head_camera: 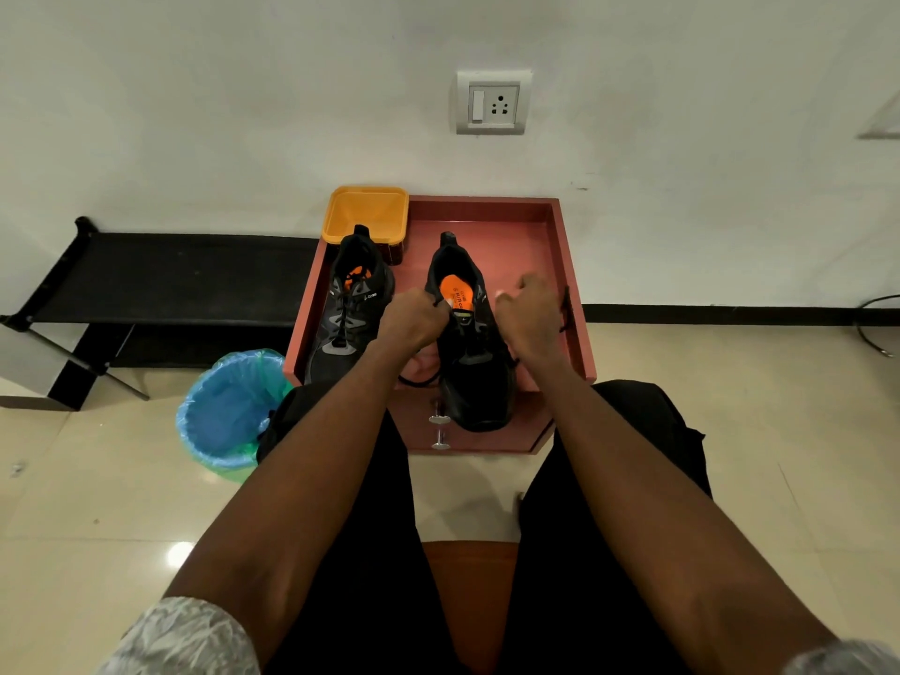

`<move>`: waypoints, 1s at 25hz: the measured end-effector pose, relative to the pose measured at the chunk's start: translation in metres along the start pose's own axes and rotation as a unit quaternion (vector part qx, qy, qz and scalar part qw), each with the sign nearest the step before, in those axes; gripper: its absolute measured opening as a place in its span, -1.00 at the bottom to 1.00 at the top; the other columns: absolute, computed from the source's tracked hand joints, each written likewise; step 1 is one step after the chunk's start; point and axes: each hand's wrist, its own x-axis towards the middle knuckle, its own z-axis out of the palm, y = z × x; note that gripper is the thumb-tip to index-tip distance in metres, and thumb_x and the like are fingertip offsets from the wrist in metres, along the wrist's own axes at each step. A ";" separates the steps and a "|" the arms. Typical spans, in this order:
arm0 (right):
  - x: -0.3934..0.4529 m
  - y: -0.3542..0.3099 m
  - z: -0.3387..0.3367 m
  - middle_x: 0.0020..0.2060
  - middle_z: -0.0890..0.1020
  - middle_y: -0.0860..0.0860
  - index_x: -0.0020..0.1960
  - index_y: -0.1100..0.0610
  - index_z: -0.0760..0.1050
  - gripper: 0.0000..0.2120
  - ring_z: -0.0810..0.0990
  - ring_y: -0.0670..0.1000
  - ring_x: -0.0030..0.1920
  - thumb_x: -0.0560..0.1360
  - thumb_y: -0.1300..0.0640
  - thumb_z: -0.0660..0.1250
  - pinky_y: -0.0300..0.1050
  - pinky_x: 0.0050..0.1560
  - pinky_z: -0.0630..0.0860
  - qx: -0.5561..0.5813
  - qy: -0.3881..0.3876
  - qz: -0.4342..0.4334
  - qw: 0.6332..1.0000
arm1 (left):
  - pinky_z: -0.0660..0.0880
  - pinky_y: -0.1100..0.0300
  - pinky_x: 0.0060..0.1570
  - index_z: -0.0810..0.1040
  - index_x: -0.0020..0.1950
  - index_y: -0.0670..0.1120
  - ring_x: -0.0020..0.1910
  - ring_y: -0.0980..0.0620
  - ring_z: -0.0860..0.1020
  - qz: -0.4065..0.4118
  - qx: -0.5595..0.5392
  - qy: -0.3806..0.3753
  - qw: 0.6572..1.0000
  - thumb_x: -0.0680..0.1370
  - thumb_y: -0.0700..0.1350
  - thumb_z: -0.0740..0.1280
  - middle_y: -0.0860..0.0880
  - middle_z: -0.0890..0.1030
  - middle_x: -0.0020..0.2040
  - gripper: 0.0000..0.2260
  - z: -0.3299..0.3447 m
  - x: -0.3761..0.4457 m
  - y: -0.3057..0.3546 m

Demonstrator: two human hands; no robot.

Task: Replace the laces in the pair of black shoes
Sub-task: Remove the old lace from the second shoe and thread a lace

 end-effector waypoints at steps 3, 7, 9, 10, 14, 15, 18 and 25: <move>-0.010 -0.004 0.013 -0.11 0.53 0.09 0.11 0.23 0.42 -0.67 0.55 0.14 -0.12 0.53 0.00 0.36 -0.06 -0.21 0.39 -0.032 -0.087 -0.026 0.995 | 0.30 0.17 -0.42 0.35 -0.41 -0.06 -0.43 -0.05 0.44 0.011 0.019 0.030 0.999 0.53 0.12 0.38 -0.03 0.44 -0.43 -0.58 0.004 -0.006 0.007; -0.007 -0.005 0.011 -0.14 0.52 0.10 0.16 0.27 0.38 -0.69 0.53 0.12 -0.15 0.53 0.11 0.34 -0.12 -0.35 0.33 -0.051 -0.099 -0.050 0.993 | 0.46 0.10 -0.40 0.40 -0.39 -0.07 -0.37 -0.09 0.56 -0.009 -0.014 0.017 1.000 0.48 -0.01 0.44 -0.03 0.50 -0.41 -0.67 0.006 -0.003 0.007; -0.006 -0.005 0.008 -0.16 0.52 0.11 0.19 0.26 0.34 -0.73 0.54 0.11 -0.19 0.55 0.17 0.27 -0.14 -0.41 0.31 -0.045 -0.112 -0.072 0.990 | 0.47 0.07 -0.39 0.41 -0.40 -0.10 -0.35 -0.14 0.58 -0.021 -0.028 0.012 0.999 0.47 -0.09 0.40 -0.07 0.52 -0.41 -0.71 0.005 -0.002 0.008; -0.005 -0.003 0.006 -0.18 0.52 0.10 0.21 0.25 0.33 -0.74 0.54 0.10 -0.22 0.55 0.20 0.23 -0.14 -0.41 0.32 -0.040 -0.117 -0.080 0.989 | 0.47 0.07 -0.38 0.42 -0.41 -0.12 -0.35 -0.15 0.58 -0.026 -0.036 0.012 0.999 0.47 -0.11 0.39 -0.09 0.53 -0.41 -0.71 0.004 -0.001 0.008; -0.002 0.005 0.000 -0.20 0.51 0.04 0.35 0.22 0.25 -0.63 0.58 0.04 -0.24 0.56 0.25 0.18 -0.13 -0.37 0.46 0.040 -0.130 -0.039 0.990 | 0.54 0.01 -0.35 0.50 -0.35 -0.25 -0.36 -0.17 0.61 -0.048 -0.088 -0.004 0.995 0.45 -0.18 0.33 -0.22 0.58 -0.36 -0.80 0.001 0.001 0.001; 0.000 0.008 -0.001 -0.19 0.52 0.02 0.39 0.21 0.23 -0.59 0.59 0.03 -0.23 0.56 0.26 0.19 -0.15 -0.36 0.46 0.060 -0.129 -0.020 0.990 | 0.59 -0.07 -0.32 0.53 -0.31 -0.30 -0.34 -0.22 0.64 -0.060 -0.112 -0.008 0.992 0.44 -0.21 0.32 -0.26 0.59 -0.34 -0.82 0.000 0.003 -0.002; 0.002 0.013 0.000 -0.17 0.57 0.06 0.44 0.17 0.22 -0.54 0.60 0.02 -0.25 0.56 0.22 0.18 -0.16 -0.35 0.46 0.077 -0.126 -0.009 0.989 | 0.61 -0.19 -0.20 0.58 -0.17 -0.41 -0.34 -0.22 0.64 -0.089 -0.172 -0.027 0.981 0.47 -0.27 0.34 -0.27 0.61 -0.30 -0.82 -0.002 0.003 -0.007; -0.012 0.000 0.010 0.36 0.42 0.21 0.40 0.17 0.42 -0.60 0.41 0.19 0.34 0.56 0.25 0.24 0.08 0.31 0.44 -0.031 -0.091 -0.172 0.980 | 0.34 0.22 -0.49 0.48 -0.18 -0.20 -0.47 -0.06 0.44 -0.073 -0.183 -0.100 0.975 0.58 -0.20 0.22 -0.16 0.51 -0.35 -0.84 0.001 -0.003 -0.001</move>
